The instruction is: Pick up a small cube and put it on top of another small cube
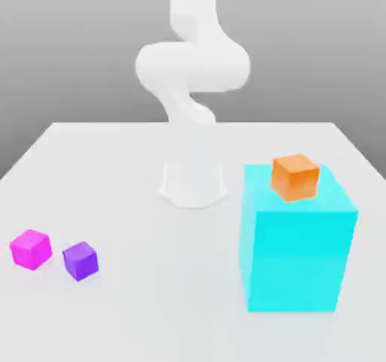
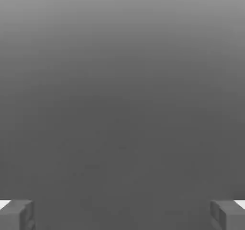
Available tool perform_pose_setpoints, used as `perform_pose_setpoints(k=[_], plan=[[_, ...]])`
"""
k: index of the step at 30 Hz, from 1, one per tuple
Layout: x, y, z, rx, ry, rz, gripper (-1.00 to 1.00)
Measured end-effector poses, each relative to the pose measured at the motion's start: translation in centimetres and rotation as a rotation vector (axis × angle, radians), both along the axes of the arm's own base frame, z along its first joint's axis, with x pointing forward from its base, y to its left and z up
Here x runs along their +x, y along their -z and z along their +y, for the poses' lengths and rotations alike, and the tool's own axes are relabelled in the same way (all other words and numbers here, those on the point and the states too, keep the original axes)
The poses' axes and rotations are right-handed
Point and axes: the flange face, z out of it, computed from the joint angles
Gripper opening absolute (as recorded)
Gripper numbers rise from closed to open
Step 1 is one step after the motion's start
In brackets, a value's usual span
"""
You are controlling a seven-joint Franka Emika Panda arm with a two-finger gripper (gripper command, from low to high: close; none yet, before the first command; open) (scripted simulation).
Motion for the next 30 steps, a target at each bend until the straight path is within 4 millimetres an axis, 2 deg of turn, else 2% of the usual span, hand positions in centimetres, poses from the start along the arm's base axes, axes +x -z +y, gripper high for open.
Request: perform_pose_setpoints(k=[2,4,6,9,11,14,18,19,20,26,27,30], plan=[[2.3,4.9,-2.6,0.009,0.074,0.074,0.0],[3.7,9.9,-5.3,0.022,0.146,0.145,0.0],[4.4,14.9,-8.0,0.04,0.215,0.214,0.0],[4.0,22.4,-12.0,0.077,0.319,0.317,0.0],[2.8,27.4,-14.4,0.109,0.389,0.385,0.0],[-0.1,34.6,-17.4,0.165,0.49,0.484,0.0],[-5.8,42.9,-20.0,0.261,0.63,0.605,0.0],[-7.2,44.8,-19.9,0.284,0.653,0.635,0.0],[-8.2,46.2,-20.2,0.301,0.676,0.651,0.0],[-8.8,52.1,-19.9,0.309,0.683,0.668,0.0],[-8.9,53.0,-19.9,0.309,0.683,0.669,-1.0],[-8.9,53.0,-19.9,0.309,0.683,0.669,-1.0]])
